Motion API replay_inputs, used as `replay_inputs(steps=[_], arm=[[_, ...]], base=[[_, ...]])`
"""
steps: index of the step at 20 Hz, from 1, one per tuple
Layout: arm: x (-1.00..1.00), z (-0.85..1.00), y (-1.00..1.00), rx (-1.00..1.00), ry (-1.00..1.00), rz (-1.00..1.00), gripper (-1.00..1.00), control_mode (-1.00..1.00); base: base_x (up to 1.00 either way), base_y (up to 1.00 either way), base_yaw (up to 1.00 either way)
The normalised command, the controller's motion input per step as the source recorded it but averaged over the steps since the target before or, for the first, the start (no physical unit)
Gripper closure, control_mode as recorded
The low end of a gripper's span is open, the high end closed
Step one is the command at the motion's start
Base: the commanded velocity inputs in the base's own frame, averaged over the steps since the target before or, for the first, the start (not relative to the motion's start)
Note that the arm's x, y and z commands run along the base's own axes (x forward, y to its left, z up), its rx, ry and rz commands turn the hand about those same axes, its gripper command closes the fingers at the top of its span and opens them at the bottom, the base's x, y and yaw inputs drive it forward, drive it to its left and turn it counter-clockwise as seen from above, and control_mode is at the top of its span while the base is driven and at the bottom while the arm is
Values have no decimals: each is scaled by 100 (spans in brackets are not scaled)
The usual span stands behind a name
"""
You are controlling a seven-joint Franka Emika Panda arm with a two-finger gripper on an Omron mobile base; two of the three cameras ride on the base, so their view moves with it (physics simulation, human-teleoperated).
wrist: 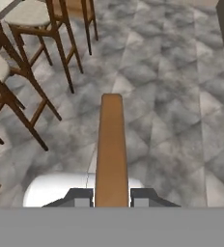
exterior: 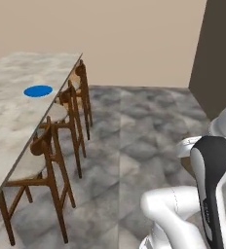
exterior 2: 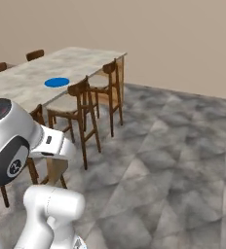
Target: Start the toaster. Once the lever pops up, take the bread to the plate on the dining counter.
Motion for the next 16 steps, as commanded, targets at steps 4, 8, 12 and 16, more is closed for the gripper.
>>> replay_inputs(steps=[4,8,12,16], arm=[[0,0,0,0,0,0,100,100],[0,0,0,0,0,0,100,100],[0,0,0,0,0,0,100,100],[0,0,0,0,0,0,100,100]], base=[[100,-66,25],[100,-67,31],[99,-60,35],[96,-58,40]])
